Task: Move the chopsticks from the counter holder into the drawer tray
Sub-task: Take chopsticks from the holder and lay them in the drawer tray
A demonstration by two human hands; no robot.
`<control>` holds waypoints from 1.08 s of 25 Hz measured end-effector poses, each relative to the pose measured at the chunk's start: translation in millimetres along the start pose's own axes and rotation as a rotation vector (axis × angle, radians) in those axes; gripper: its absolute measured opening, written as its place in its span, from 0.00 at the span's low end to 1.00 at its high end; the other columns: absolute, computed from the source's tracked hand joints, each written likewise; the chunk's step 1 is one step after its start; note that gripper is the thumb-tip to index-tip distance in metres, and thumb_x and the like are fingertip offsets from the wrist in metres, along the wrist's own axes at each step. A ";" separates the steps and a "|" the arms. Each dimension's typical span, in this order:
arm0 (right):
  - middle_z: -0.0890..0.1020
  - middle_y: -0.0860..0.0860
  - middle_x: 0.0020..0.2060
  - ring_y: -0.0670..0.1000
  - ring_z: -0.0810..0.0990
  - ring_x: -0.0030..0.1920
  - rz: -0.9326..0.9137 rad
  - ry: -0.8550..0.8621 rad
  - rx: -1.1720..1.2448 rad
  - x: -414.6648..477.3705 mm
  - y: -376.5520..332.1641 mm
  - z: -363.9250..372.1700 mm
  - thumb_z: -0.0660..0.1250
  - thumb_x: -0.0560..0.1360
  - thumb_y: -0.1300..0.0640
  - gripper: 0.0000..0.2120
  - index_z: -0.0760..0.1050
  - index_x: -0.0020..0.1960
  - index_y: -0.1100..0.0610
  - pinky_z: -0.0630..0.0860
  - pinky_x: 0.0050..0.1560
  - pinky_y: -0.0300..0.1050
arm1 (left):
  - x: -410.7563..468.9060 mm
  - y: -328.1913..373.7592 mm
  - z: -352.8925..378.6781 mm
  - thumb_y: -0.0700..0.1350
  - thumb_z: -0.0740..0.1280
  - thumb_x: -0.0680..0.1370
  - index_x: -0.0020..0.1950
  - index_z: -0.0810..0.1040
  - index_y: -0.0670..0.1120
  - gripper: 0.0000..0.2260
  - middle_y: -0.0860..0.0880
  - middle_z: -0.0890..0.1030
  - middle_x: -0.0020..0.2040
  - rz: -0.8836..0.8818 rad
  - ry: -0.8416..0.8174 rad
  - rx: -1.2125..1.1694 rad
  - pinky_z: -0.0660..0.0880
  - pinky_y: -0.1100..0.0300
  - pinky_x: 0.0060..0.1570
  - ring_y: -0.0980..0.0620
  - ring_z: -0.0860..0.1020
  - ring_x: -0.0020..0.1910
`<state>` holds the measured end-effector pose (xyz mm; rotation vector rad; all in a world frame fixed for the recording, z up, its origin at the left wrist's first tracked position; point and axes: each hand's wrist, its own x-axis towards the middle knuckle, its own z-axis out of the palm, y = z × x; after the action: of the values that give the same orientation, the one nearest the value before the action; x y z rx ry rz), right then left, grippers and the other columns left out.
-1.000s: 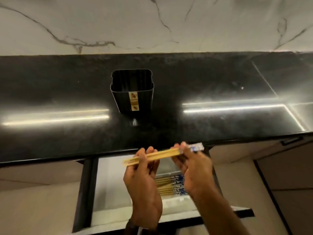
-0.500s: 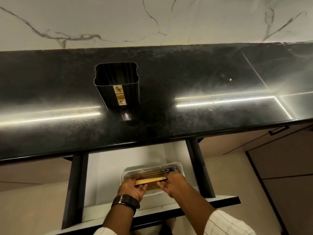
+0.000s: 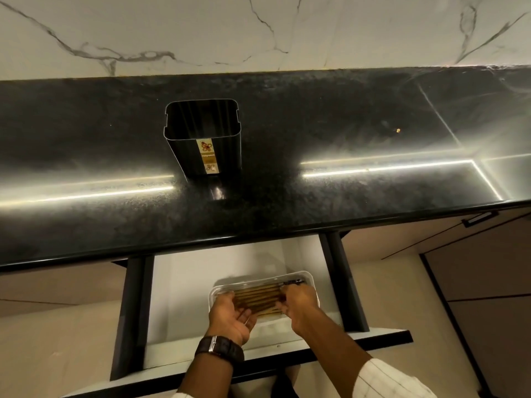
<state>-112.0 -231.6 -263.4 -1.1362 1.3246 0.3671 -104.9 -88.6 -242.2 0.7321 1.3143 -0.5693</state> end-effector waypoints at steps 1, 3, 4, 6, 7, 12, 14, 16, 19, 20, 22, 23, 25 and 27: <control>0.84 0.60 0.54 0.60 0.85 0.53 0.012 0.000 -0.027 1.2 -1.8 -0.1 0.62 0.82 0.67 0.09 0.79 0.58 0.63 0.84 0.55 0.56 | -1.3 2.1 0.6 0.49 0.62 0.82 0.73 0.71 0.41 0.21 0.39 0.74 0.70 -0.010 -0.007 0.008 0.70 0.47 0.67 0.41 0.73 0.68; 0.84 0.61 0.51 0.60 0.85 0.51 0.002 0.035 -0.066 4.6 -5.0 -1.5 0.59 0.82 0.67 0.09 0.77 0.56 0.62 0.85 0.53 0.57 | -1.2 6.6 -1.4 0.50 0.64 0.81 0.69 0.75 0.42 0.19 0.41 0.77 0.65 0.052 0.013 0.027 0.72 0.50 0.60 0.41 0.76 0.64; 0.83 0.60 0.49 0.60 0.85 0.49 -0.038 0.065 -0.118 7.0 -5.1 -3.1 0.59 0.82 0.68 0.09 0.77 0.55 0.61 0.85 0.52 0.57 | -0.2 7.8 -3.3 0.49 0.65 0.80 0.66 0.77 0.43 0.16 0.41 0.79 0.62 0.110 0.035 0.039 0.72 0.51 0.57 0.42 0.77 0.61; 0.83 0.59 0.49 0.60 0.86 0.49 -0.114 0.103 -0.222 11.2 -2.5 -4.9 0.59 0.81 0.69 0.10 0.77 0.56 0.61 0.85 0.52 0.57 | 3.7 8.3 -8.2 0.46 0.65 0.81 0.60 0.79 0.43 0.11 0.41 0.80 0.63 0.177 0.068 0.051 0.73 0.51 0.57 0.41 0.78 0.61; 0.83 0.59 0.51 0.59 0.85 0.50 -0.128 0.099 -0.246 12.6 -1.1 -5.3 0.59 0.81 0.69 0.11 0.78 0.57 0.61 0.85 0.53 0.56 | 5.0 7.4 -10.7 0.45 0.65 0.81 0.61 0.78 0.42 0.11 0.41 0.79 0.65 0.174 0.070 0.047 0.73 0.50 0.61 0.41 0.77 0.63; 0.83 0.63 0.56 0.61 0.85 0.54 -0.085 0.022 -0.221 8.6 -7.2 -7.1 0.58 0.82 0.69 0.12 0.76 0.61 0.62 0.84 0.56 0.57 | 3.0 13.2 -11.6 0.48 0.64 0.81 0.70 0.74 0.43 0.19 0.41 0.77 0.66 0.116 0.036 0.044 0.71 0.50 0.66 0.41 0.75 0.65; 0.83 0.62 0.55 0.61 0.85 0.55 -0.154 0.012 -0.312 4.0 -8.9 -11.1 0.59 0.82 0.68 0.11 0.77 0.61 0.62 0.84 0.57 0.57 | 1.5 16.4 -12.1 0.49 0.65 0.80 0.70 0.74 0.43 0.20 0.41 0.77 0.67 0.103 0.011 0.032 0.70 0.50 0.67 0.41 0.75 0.66; 0.84 0.57 0.51 0.56 0.85 0.51 -0.256 -0.043 -0.465 -2.7 -6.1 -19.4 0.62 0.82 0.67 0.10 0.79 0.58 0.59 0.84 0.55 0.53 | 0.2 16.3 -15.7 0.48 0.66 0.80 0.70 0.74 0.42 0.20 0.40 0.78 0.66 0.097 -0.017 0.048 0.71 0.50 0.66 0.42 0.76 0.63; 0.85 0.51 0.47 0.48 0.84 0.47 -0.481 -0.055 -0.591 -10.8 1.2 -36.7 0.65 0.81 0.65 0.08 0.81 0.51 0.55 0.84 0.47 0.41 | -10.2 11.8 -26.3 0.47 0.66 0.81 0.66 0.78 0.40 0.17 0.40 0.79 0.54 0.118 -0.054 0.110 0.74 0.50 0.61 0.43 0.77 0.52; 0.85 0.49 0.47 0.46 0.84 0.47 -0.546 -0.039 -0.586 -14.1 4.2 -42.6 0.66 0.81 0.64 0.08 0.81 0.51 0.53 0.82 0.45 0.36 | -14.5 9.8 -30.6 0.46 0.66 0.81 0.64 0.79 0.39 0.15 0.40 0.80 0.52 0.132 -0.060 0.133 0.74 0.49 0.60 0.43 0.78 0.50; 0.84 0.46 0.46 0.45 0.83 0.47 -0.629 0.012 -0.600 -21.1 9.2 -52.4 0.68 0.80 0.63 0.07 0.80 0.55 0.53 0.78 0.44 0.31 | -23.6 7.5 -39.0 0.45 0.67 0.80 0.60 0.80 0.39 0.12 0.39 0.81 0.52 0.162 -0.068 0.163 0.76 0.48 0.59 0.42 0.80 0.52; 0.83 0.46 0.46 0.46 0.84 0.48 -0.667 0.028 -0.628 -24.0 11.8 -56.9 0.69 0.80 0.62 0.08 0.81 0.57 0.54 0.78 0.45 0.32 | -29.1 7.6 -42.2 0.44 0.67 0.80 0.58 0.81 0.40 0.11 0.39 0.82 0.52 0.184 -0.074 0.182 0.77 0.48 0.58 0.42 0.81 0.52; 0.84 0.46 0.47 0.47 0.84 0.50 -0.740 0.026 -0.700 -27.6 14.7 -64.9 0.69 0.80 0.60 0.08 0.81 0.58 0.54 0.80 0.49 0.36 | -37.0 8.1 -47.2 0.44 0.68 0.80 0.55 0.81 0.40 0.09 0.40 0.84 0.51 0.295 -0.067 0.261 0.79 0.50 0.53 0.43 0.82 0.52; 0.84 0.47 0.49 0.47 0.84 0.50 -0.797 -0.016 -0.798 -32.5 15.5 -71.6 0.69 0.80 0.58 0.07 0.80 0.58 0.52 0.83 0.53 0.42 | -45.4 6.7 -54.9 0.46 0.66 0.82 0.54 0.82 0.43 0.09 0.44 0.85 0.50 0.544 -0.037 0.465 0.78 0.53 0.51 0.45 0.83 0.51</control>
<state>-173.7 -270.2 -230.0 -2.2010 0.5944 0.3034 -143.7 -44.3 -201.6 1.3994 0.8925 -0.4405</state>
